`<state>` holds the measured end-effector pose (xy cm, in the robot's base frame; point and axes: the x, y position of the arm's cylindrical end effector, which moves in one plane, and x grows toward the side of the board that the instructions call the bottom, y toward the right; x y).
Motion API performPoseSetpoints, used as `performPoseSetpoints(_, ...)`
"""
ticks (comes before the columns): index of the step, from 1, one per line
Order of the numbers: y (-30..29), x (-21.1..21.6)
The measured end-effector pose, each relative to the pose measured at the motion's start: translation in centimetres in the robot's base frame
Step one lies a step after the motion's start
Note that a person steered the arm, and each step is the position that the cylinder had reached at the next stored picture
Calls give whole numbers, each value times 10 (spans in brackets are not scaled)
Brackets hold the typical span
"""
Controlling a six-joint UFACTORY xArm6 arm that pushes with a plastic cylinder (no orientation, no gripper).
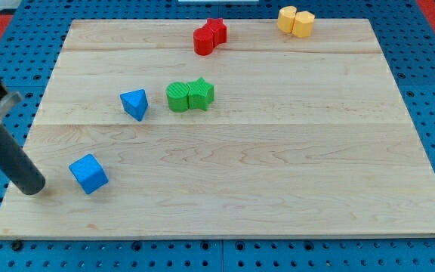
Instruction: Move the blue cube below the green star
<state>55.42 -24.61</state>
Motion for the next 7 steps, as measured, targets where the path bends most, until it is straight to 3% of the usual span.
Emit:
performPoseSetpoints(1,67,5)
performPoseSetpoints(3,116,-80)
performPoseSetpoints(4,147,-73)
performPoseSetpoints(5,71,-72)
performPoseSetpoints(6,16,-44)
performPoseSetpoints(7,51,-21)
